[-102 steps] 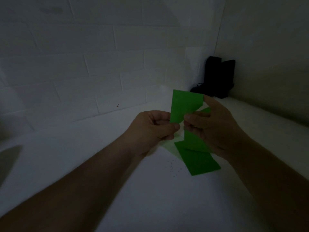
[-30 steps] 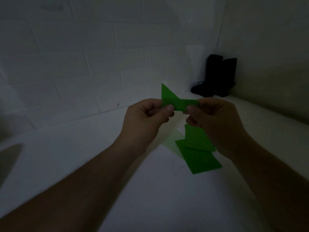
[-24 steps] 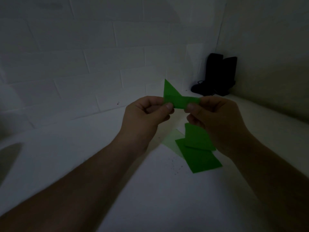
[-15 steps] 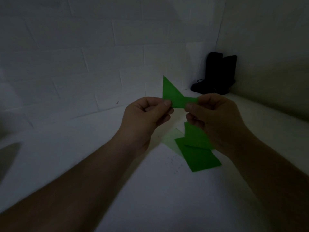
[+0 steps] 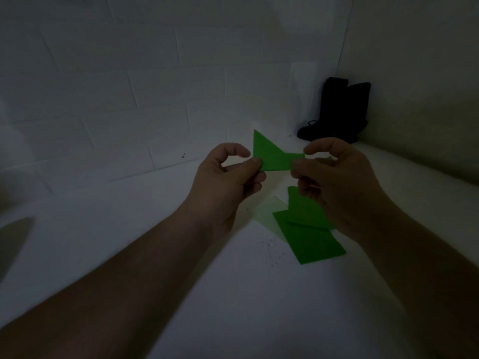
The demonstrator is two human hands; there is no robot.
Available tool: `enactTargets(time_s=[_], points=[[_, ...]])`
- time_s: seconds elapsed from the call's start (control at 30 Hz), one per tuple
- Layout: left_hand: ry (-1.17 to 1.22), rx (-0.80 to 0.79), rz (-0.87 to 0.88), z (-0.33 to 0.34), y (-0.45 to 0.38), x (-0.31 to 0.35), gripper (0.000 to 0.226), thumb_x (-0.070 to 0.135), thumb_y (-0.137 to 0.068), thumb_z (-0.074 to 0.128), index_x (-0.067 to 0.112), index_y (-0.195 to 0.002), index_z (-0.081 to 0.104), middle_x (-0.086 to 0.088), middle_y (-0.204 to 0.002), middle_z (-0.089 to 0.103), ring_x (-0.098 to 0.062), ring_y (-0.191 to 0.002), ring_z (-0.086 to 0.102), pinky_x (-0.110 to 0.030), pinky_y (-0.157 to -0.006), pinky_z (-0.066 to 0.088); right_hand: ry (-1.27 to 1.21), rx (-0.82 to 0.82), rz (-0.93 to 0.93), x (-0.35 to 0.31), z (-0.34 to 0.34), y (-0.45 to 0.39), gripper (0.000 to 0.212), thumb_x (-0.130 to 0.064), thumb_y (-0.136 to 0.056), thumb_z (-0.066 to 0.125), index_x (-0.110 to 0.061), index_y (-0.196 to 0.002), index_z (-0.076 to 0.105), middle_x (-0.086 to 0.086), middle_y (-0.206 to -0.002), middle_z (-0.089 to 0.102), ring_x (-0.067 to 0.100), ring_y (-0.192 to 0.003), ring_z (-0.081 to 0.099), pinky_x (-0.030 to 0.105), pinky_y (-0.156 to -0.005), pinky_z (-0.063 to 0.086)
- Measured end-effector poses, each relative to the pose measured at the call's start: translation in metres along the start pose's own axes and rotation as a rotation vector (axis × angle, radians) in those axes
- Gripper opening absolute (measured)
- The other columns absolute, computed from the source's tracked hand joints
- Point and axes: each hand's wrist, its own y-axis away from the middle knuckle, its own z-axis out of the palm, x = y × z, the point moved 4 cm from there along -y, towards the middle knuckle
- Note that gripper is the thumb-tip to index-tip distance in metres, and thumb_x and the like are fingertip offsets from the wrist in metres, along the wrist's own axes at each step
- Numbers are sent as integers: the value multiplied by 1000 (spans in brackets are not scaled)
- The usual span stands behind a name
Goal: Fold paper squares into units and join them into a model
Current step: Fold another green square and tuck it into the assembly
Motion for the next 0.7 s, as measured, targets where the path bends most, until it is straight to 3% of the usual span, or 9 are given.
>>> enactTargets(time_s=[0.1,0.23,0.3,0.37,0.47,0.53,0.6,0.7], points=[[-149,-36,83,3,2,3,24,-3,-97,57,12,-90,73,-8,-81,72,-16,-71,66,-33,-77,57,8,-19,-10,-1,0,-1,14,1,-90,67,-12,-94,63,8,-67,68,18,-59,59,30,-57,51],[-187,-66,105,3,2,6,43,-15,-90,47,14,-88,79,-10,-90,77,-18,-80,69,-36,-87,57,-28,-50,-19,-5,-4,-1,7,-9,-89,68,-14,-90,73,3,-73,72,13,-65,64,25,-65,56],[-246,-92,150,2,2,7,42,-18,-88,57,17,-96,79,-11,-98,78,-18,-85,71,-34,-88,56,-28,-90,-79,-8,-3,0,10,-15,-80,73,-16,-90,74,2,-77,74,12,-69,67,24,-67,58],[-283,-100,200,1,3,8,33,-9,-87,71,21,-97,79,-13,-101,78,-26,-94,73,-38,-93,57,80,-89,-191,-11,-3,2,18,-6,-77,77,-19,-89,75,0,-78,76,11,-72,70,21,-68,57],[-349,-83,292,-2,2,8,22,8,-86,80,30,-91,81,-27,-95,68,-26,-82,65,-41,-81,55,295,-12,-334,-14,-3,4,26,-1,-80,80,-26,-84,73,-11,-79,76,6,-77,72,17,-69,56],[-452,-33,386,-4,1,10,18,17,-85,82,35,-89,80,-21,-91,66,-20,-79,63,-38,-74,53,348,24,-359,-14,-5,4,23,-10,-81,81,-31,-81,71,-10,-81,75,10,-80,71,22,-71,58],[-484,1,436,-5,0,12,17,21,-85,82,38,-89,80,-3,-93,71,-19,-86,69,-39,-77,59,339,33,-314,-13,-7,3,18,-16,-82,80,-32,-80,72,-4,-84,74,17,-83,70,37,-74,60],[-380,-61,381,-3,2,12,13,12,-89,77,23,-97,81,-1,-92,78,-18,-88,74,-32,-78,60,211,-11,-231,-12,-7,1,22,-10,-85,76,-30,-76,73,-4,-78,75,13,-74,70,39,-75,59]])
